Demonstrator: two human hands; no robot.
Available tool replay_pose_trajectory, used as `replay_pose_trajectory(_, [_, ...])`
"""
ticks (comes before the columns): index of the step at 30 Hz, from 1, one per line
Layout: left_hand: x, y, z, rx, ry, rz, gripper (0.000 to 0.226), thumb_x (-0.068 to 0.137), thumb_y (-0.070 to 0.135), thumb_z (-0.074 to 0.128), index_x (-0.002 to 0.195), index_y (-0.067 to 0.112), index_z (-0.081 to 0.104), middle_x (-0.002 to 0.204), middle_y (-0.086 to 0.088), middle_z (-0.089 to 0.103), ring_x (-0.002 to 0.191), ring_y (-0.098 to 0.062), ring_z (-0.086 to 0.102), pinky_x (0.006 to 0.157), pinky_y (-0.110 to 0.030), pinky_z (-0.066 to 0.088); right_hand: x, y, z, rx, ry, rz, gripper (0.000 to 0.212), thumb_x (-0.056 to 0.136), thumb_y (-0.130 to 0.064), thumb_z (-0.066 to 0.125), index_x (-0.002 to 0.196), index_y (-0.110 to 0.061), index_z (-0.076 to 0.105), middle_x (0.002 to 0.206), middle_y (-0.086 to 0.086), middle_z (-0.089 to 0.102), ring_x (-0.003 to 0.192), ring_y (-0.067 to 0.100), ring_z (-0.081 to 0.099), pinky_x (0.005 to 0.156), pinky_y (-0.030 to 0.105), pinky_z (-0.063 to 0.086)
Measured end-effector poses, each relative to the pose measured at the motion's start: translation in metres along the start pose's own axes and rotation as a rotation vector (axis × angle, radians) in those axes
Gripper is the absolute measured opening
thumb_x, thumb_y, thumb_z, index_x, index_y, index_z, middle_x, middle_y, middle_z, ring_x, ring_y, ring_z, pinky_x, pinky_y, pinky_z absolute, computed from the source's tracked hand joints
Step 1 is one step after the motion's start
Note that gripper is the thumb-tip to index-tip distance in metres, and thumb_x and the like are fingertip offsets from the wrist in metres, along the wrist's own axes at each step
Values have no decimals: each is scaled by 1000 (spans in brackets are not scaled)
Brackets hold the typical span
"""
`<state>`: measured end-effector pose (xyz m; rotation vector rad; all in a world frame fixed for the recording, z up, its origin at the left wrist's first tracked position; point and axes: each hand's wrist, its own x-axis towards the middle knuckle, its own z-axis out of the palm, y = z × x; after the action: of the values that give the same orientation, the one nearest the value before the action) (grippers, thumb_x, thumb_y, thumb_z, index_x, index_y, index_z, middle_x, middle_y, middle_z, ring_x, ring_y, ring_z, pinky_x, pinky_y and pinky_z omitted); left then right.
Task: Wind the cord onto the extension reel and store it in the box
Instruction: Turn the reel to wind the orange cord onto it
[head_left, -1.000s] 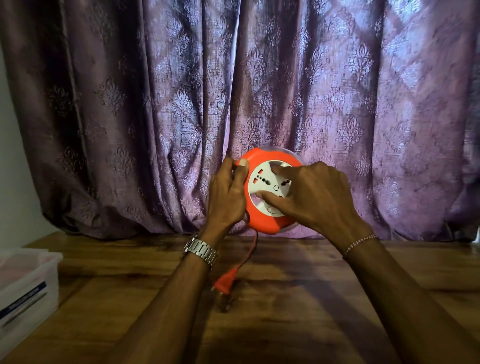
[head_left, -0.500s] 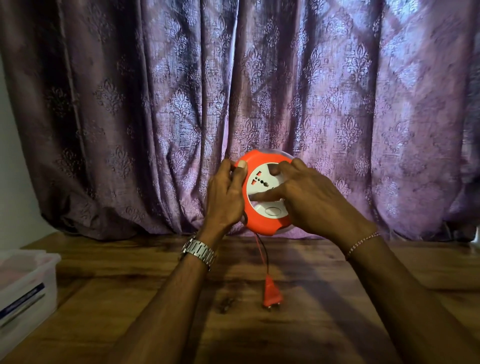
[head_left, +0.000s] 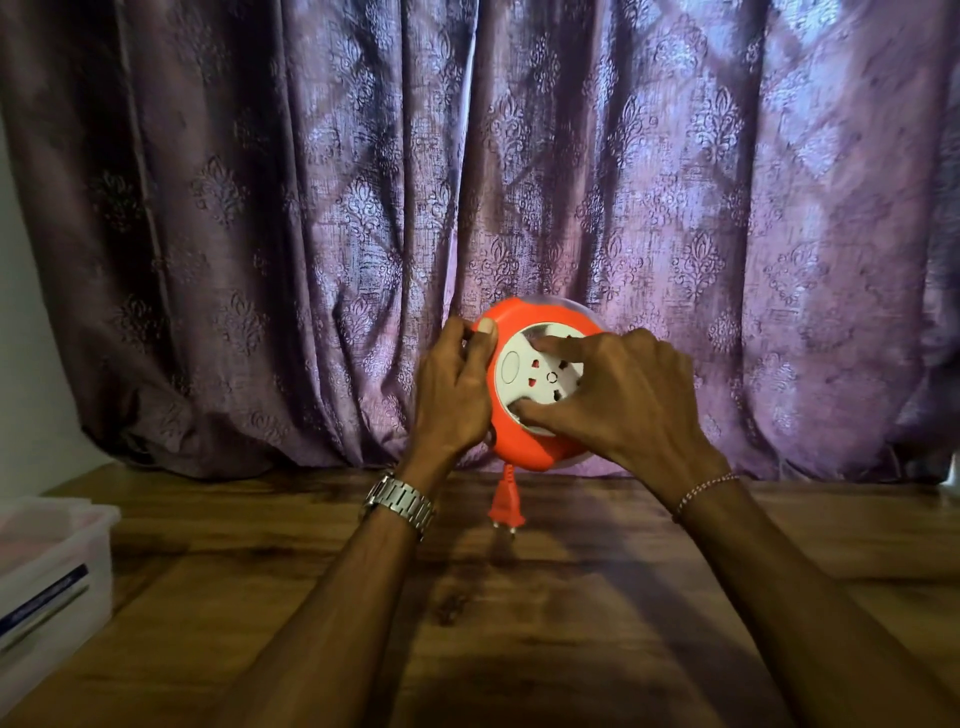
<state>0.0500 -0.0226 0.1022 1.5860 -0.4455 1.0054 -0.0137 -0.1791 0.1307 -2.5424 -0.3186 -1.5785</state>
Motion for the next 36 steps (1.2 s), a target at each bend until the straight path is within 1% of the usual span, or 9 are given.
replay_pose_trajectory(5, [-1,3,1,8,-2,-28,35,100,47,48,73,25,45,66,1,54,66,-17,48,74,-56,48,-5,-7,9,113,42,135,77,53,-82,54,116,-39,65,96,6,74,87,33,67,71,36,52])
replay_pose_trajectory(10, [-5,6,2,75,-25,35,32,100,45,47,82,20,52,67,7,59,63,2,54,71,-43,38,-10,-10,22,173,41,233,75,61,-75,60,109,-18,60,101,14,70,93,38,64,72,39,50])
replay_pose_trajectory(15, [-6,5,3,88,-40,33,30,99,44,48,79,22,49,61,11,58,60,13,53,66,-40,34,-8,-7,23,180,17,210,71,62,-74,62,106,-18,58,99,14,69,93,38,64,71,39,50])
replay_pose_trajectory(19, [-4,4,1,17,-14,-35,43,98,50,46,89,9,54,75,1,62,71,-8,58,78,-52,48,-1,7,14,187,36,90,64,66,-84,49,99,-30,57,84,7,71,85,34,65,67,37,50])
replay_pose_trajectory(23, [-1,3,-5,-37,-27,-57,54,92,64,46,86,10,51,79,-9,58,77,-28,55,81,-67,50,8,17,8,285,242,198,46,73,-73,53,87,-30,52,63,-3,65,68,26,65,58,32,48])
replay_pose_trajectory(28, [-2,8,-7,-90,-40,-155,52,87,70,49,88,18,53,89,-21,65,87,-44,65,88,-72,50,0,25,21,600,81,432,65,65,-75,65,106,-29,43,88,-7,63,79,15,62,65,31,49])
replay_pose_trajectory(31, [-3,13,-5,-74,-47,-141,52,88,72,46,91,21,56,89,-12,68,88,-38,65,89,-67,52,-13,16,33,1189,-123,695,70,64,-70,73,113,-22,59,99,-4,72,88,16,70,72,35,59])
replay_pose_trajectory(33, [-6,17,-3,-50,-57,-131,42,88,72,44,84,33,56,78,10,65,79,-20,60,88,-61,53,-20,9,40,1406,-50,796,64,67,-58,78,113,-16,66,103,0,74,95,20,70,79,44,59])
replay_pose_trajectory(36, [-11,21,-4,-53,-80,-129,48,87,71,43,84,25,56,75,6,64,76,-20,57,86,-61,52,-23,0,39,1509,94,903,61,61,-51,85,107,-14,70,98,4,75,91,21,71,73,41,59])
